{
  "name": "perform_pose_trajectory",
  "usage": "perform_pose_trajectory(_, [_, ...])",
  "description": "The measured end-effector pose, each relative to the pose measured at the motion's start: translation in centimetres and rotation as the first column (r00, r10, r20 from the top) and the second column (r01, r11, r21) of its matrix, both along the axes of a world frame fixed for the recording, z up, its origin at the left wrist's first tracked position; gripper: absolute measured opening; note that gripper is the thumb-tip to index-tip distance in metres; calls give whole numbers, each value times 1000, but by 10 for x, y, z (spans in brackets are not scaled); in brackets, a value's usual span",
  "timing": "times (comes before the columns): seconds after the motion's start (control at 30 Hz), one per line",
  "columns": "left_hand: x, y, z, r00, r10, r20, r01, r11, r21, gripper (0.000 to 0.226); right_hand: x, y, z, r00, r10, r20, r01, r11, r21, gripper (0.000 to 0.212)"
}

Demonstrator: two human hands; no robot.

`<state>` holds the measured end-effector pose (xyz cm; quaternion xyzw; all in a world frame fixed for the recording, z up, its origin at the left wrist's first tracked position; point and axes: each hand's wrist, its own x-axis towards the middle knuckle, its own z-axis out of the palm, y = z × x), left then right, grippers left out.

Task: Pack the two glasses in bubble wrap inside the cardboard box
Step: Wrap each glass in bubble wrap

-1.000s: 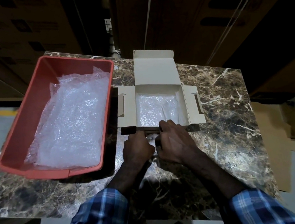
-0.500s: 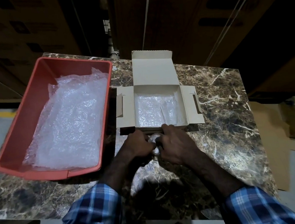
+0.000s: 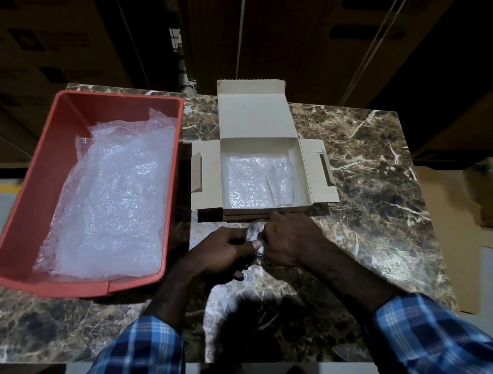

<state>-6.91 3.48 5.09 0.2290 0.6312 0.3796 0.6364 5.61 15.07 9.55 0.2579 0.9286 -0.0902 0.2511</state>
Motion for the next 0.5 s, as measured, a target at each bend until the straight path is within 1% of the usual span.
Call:
perform_pose_trajectory(0.1, [1, -2, -4, 1000, 29, 11, -29, 1000, 2, 30, -6, 0, 2, 1000, -7, 23, 6, 1000, 10, 43])
perform_pose_trajectory(0.2, [8, -5, -9, 995, 96, 32, -96, 995, 15, 34, -5, 0, 5, 1000, -12, 26, 11, 1000, 4, 40])
perform_pose_trajectory(0.27, [11, -6, -10, 992, 121, 35, -122, 992, 22, 36, -1, 0, 6, 999, -30, -26, 30, 1000, 9, 38])
perform_pose_trajectory(0.33, [11, -6, -11, 991, 129, 27, -130, 991, 37, 32, 3, -1, 10, 997, -1, -82, 6, 998, 56, 38])
perform_pose_trajectory(0.4, [10, -6, -13, 993, 121, 14, -122, 991, 54, 25, 3, -5, 13, 999, 16, -28, -15, 999, 31, 37])
perform_pose_trajectory(0.47, [12, -6, -15, 994, 112, 19, -113, 991, 71, 20, 1, -9, 18, 997, -4, 78, 5, 1000, -17, 38])
perform_pose_trajectory(0.5, [12, -6, -15, 993, 116, 17, -116, 990, 75, 21, -1, -10, 18, 993, -10, 117, 12, 1000, -16, 39])
